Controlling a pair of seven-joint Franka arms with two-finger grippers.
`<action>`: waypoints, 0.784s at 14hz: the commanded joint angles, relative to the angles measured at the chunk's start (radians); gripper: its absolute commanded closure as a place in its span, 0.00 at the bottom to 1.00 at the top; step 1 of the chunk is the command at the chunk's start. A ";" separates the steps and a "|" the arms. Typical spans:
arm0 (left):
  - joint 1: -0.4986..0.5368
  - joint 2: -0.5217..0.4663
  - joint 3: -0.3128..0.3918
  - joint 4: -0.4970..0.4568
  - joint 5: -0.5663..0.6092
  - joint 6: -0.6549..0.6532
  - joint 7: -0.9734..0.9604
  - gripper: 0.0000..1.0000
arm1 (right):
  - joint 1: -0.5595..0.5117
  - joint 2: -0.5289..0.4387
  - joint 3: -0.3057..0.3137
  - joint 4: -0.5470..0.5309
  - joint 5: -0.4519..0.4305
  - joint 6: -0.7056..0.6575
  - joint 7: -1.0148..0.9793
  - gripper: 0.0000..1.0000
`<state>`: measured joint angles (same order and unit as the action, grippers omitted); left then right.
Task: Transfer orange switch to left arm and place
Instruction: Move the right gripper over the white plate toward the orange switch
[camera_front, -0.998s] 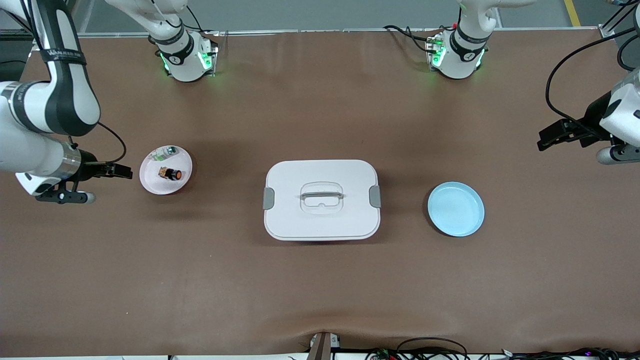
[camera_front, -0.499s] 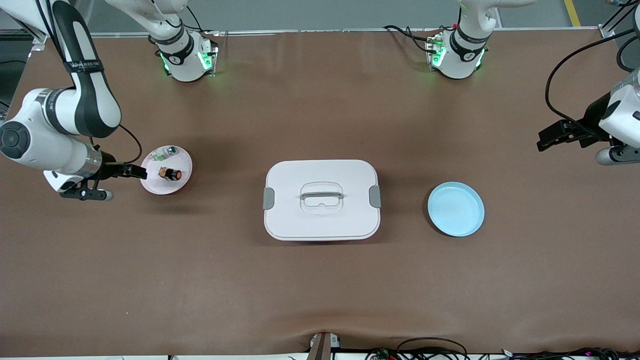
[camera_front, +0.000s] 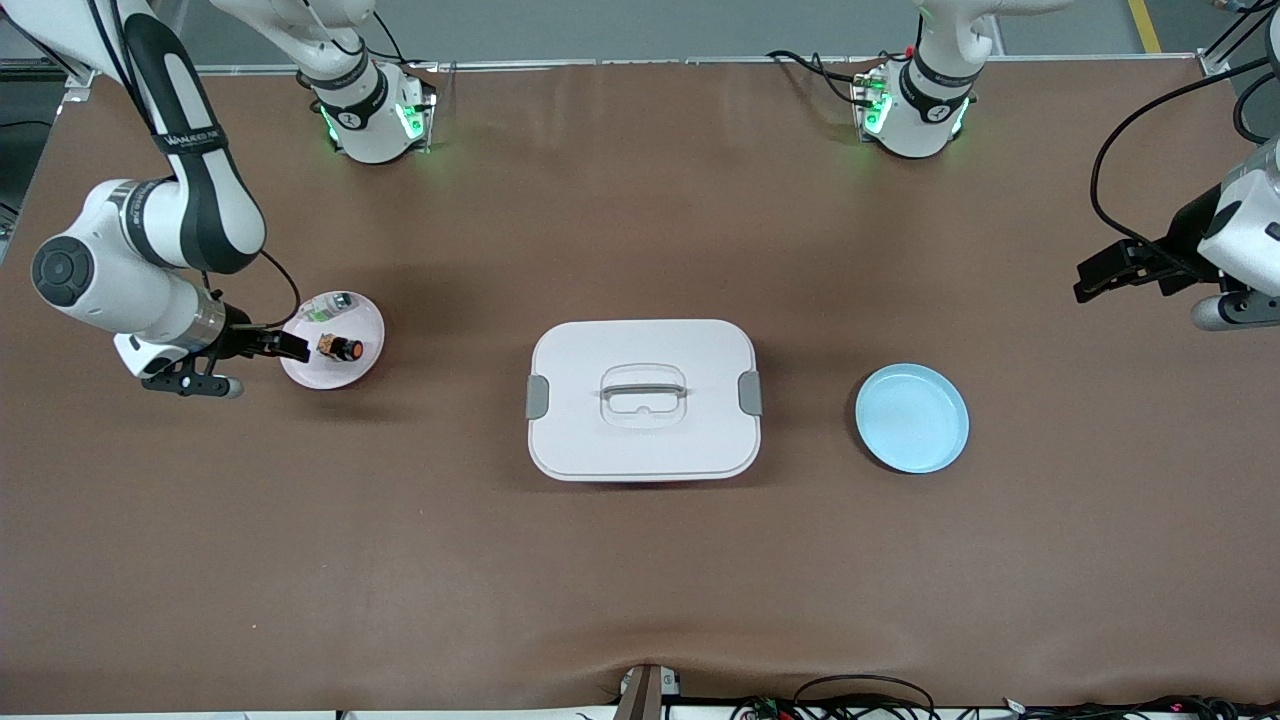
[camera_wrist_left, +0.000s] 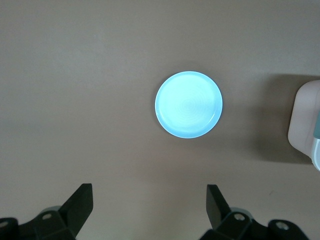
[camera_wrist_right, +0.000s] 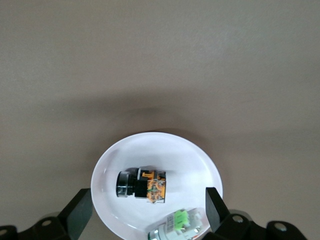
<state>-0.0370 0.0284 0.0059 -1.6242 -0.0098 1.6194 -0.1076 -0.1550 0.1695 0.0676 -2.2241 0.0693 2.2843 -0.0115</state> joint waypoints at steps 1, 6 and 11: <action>0.003 0.010 -0.003 0.024 0.010 -0.023 -0.001 0.00 | 0.008 -0.001 0.000 -0.019 0.029 0.020 0.010 0.00; 0.003 0.010 -0.003 0.026 0.010 -0.023 0.000 0.00 | 0.037 0.027 0.000 -0.092 0.032 0.156 0.011 0.00; 0.003 0.010 -0.003 0.026 0.010 -0.023 0.002 0.00 | 0.042 0.096 0.000 -0.112 0.030 0.213 0.022 0.00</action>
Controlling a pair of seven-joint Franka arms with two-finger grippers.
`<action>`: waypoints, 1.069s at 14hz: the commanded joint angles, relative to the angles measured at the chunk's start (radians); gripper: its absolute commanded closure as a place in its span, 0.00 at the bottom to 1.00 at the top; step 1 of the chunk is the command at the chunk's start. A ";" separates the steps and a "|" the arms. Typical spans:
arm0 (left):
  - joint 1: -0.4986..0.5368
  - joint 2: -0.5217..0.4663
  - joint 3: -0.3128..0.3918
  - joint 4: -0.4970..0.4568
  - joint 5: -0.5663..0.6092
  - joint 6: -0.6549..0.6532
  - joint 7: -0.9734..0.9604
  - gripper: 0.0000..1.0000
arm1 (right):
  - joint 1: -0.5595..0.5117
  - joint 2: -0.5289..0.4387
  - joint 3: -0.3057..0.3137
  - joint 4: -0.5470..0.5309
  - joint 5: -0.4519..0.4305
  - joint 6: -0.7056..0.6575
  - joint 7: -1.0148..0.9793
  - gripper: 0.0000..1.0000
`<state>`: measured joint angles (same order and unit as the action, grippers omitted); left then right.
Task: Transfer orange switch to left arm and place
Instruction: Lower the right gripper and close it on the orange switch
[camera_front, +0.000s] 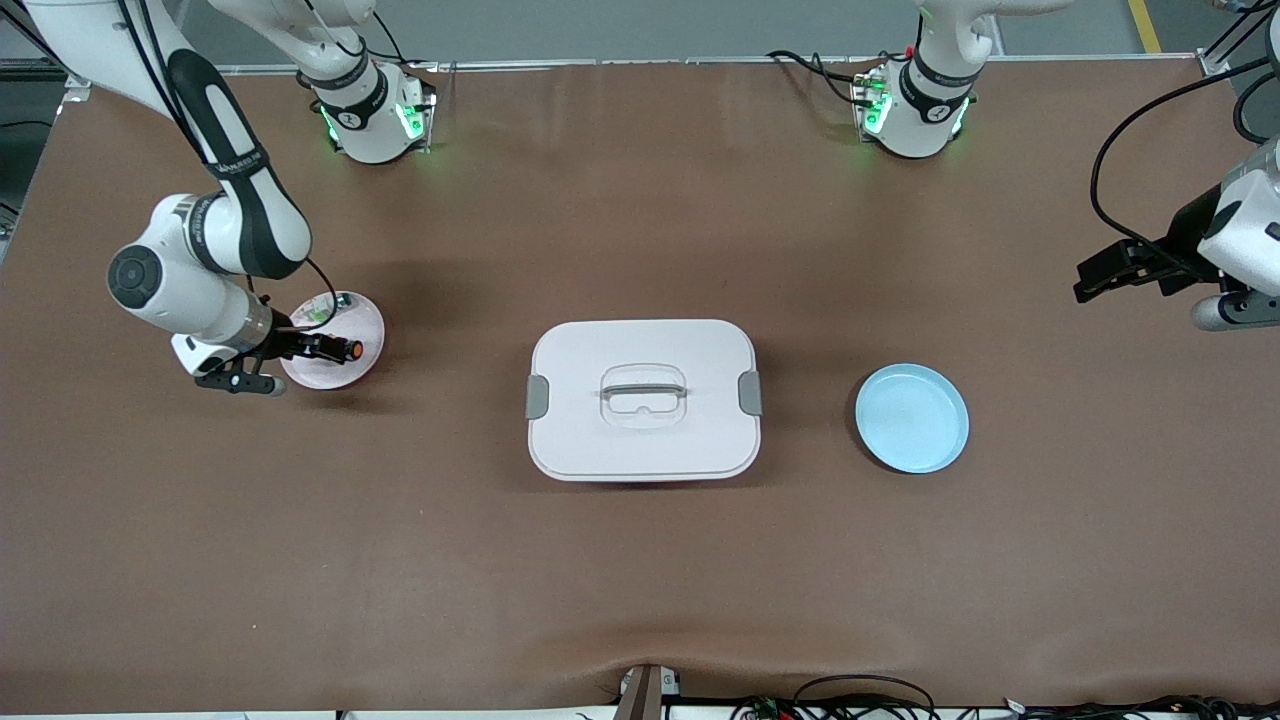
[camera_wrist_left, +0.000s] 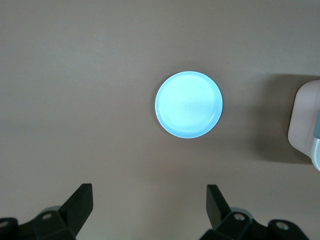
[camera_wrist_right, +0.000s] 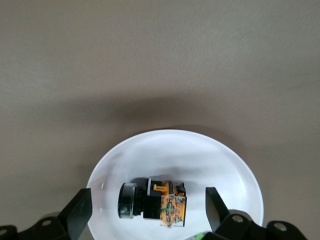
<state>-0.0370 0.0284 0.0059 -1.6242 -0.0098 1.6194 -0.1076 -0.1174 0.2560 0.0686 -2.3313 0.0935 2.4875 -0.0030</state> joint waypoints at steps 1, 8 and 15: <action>0.003 0.010 -0.003 0.026 0.010 -0.023 0.002 0.00 | 0.004 0.012 -0.001 -0.006 0.006 0.011 0.014 0.00; 0.003 0.010 -0.003 0.026 0.010 -0.023 0.000 0.00 | 0.008 0.046 0.000 -0.019 0.008 0.019 0.014 0.00; 0.005 0.012 -0.003 0.026 0.010 -0.023 0.000 0.00 | 0.008 0.060 0.000 -0.023 0.008 0.019 0.015 0.00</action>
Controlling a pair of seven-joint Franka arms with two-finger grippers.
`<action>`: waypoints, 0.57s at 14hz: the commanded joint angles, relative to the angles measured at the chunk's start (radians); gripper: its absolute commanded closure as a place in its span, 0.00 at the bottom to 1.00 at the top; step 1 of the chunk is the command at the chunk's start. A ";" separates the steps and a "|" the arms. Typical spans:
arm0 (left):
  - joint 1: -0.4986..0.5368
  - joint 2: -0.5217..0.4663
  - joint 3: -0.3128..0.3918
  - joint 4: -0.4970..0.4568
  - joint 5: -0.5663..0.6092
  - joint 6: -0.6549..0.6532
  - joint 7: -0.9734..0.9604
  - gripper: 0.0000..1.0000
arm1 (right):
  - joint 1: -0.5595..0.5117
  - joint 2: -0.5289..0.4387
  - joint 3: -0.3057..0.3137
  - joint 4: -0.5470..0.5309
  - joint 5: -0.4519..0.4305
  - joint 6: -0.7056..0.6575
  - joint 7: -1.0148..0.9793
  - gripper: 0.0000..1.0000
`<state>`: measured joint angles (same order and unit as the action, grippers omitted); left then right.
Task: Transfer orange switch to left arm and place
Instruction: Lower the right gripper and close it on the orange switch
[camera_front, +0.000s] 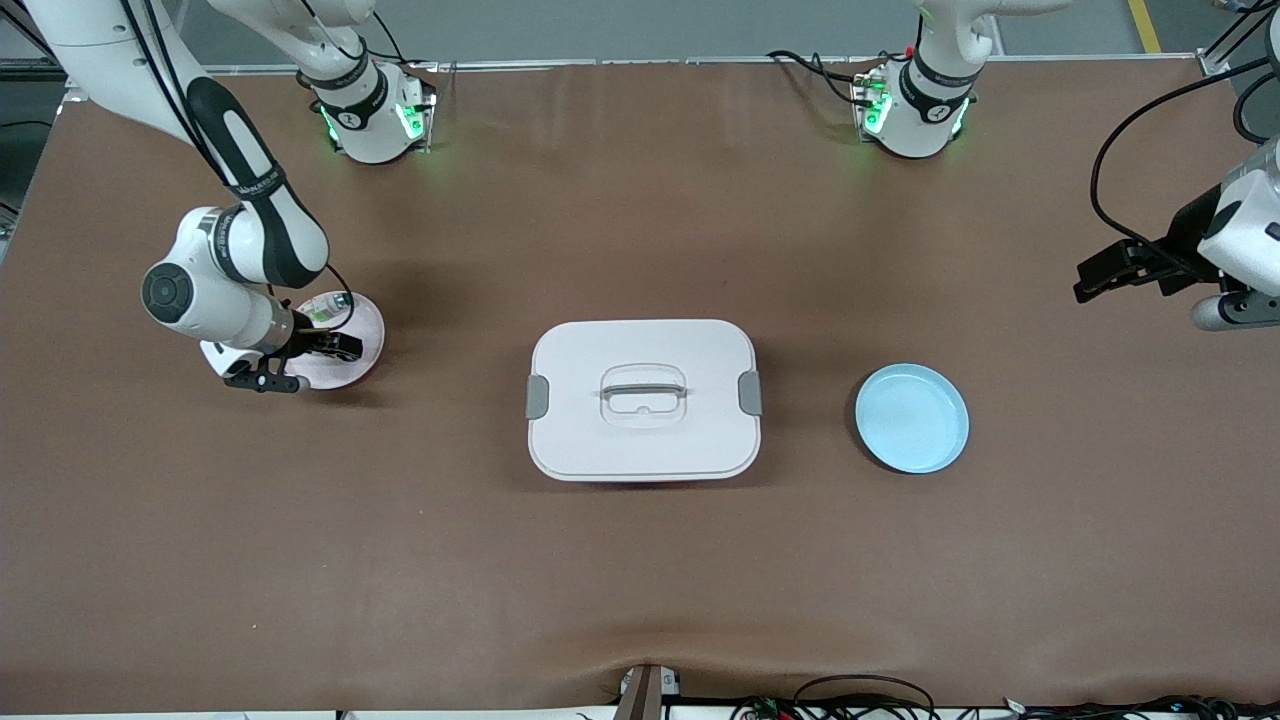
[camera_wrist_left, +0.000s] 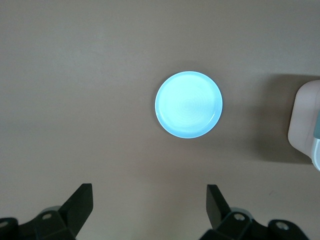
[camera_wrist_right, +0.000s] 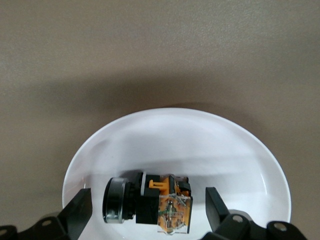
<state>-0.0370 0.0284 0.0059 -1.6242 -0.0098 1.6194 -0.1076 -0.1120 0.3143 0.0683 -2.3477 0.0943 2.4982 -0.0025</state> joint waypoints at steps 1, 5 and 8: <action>0.005 0.012 -0.003 0.026 0.010 -0.023 0.000 0.00 | 0.003 0.005 0.001 -0.007 0.005 0.010 0.015 0.00; 0.005 0.012 -0.003 0.026 0.010 -0.023 0.000 0.00 | 0.002 0.008 -0.001 -0.007 0.007 0.010 0.015 0.00; 0.005 0.012 -0.003 0.026 0.010 -0.023 0.000 0.00 | 0.002 0.019 0.001 -0.007 0.005 0.010 0.015 0.00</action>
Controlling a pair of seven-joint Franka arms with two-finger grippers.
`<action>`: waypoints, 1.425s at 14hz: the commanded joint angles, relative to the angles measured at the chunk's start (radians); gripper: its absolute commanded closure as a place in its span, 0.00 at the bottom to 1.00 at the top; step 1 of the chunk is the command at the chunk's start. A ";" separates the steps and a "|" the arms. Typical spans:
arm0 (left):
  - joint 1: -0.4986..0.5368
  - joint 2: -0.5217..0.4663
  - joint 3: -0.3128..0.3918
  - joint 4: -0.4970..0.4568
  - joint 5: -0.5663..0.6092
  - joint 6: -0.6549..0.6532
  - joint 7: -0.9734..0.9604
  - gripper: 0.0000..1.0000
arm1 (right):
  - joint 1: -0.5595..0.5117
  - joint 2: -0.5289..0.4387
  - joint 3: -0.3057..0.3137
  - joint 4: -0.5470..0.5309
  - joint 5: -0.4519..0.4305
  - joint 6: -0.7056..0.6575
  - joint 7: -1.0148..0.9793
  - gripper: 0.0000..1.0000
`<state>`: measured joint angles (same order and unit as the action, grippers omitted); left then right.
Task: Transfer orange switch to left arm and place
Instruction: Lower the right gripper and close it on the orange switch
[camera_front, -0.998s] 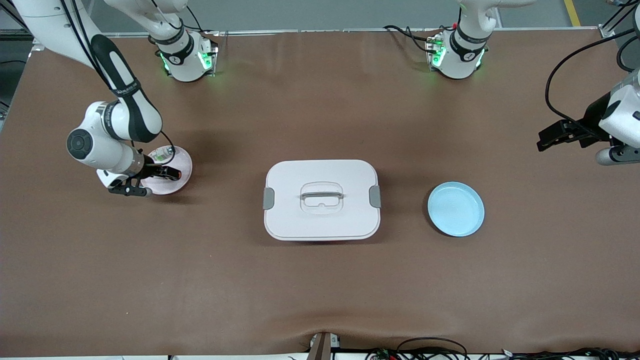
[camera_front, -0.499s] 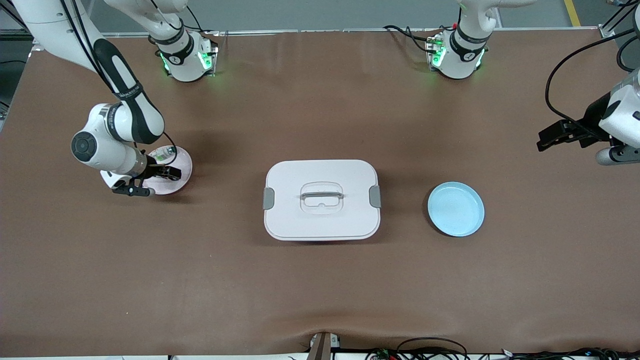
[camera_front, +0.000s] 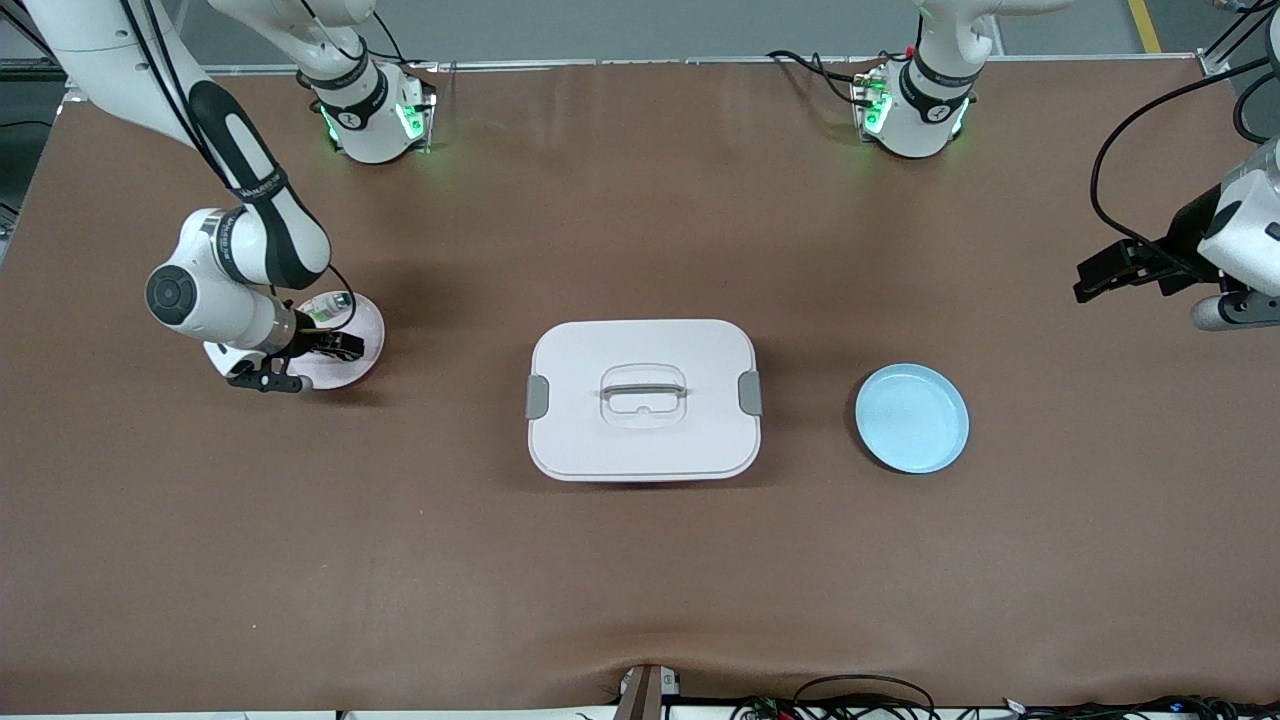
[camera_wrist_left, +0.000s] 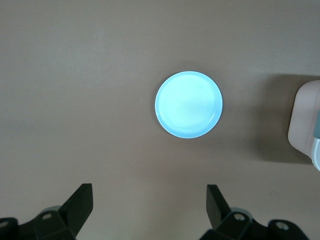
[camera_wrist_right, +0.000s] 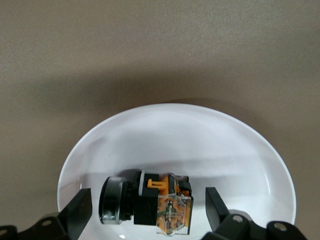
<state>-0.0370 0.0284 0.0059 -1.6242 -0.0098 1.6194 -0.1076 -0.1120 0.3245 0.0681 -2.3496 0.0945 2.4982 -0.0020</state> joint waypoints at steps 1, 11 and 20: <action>0.005 0.011 -0.003 0.026 0.010 -0.023 0.000 0.00 | 0.002 0.011 0.001 -0.005 0.005 0.011 0.014 0.00; 0.003 0.011 -0.001 0.026 0.010 -0.023 -0.001 0.00 | 0.003 0.015 0.001 -0.002 0.005 0.017 0.014 0.97; 0.005 0.011 -0.003 0.035 0.004 -0.023 0.002 0.00 | 0.035 -0.004 0.001 0.051 0.005 -0.080 0.068 1.00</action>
<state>-0.0370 0.0284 0.0059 -1.6238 -0.0098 1.6194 -0.1076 -0.1028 0.3385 0.0688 -2.3368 0.0947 2.4889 0.0163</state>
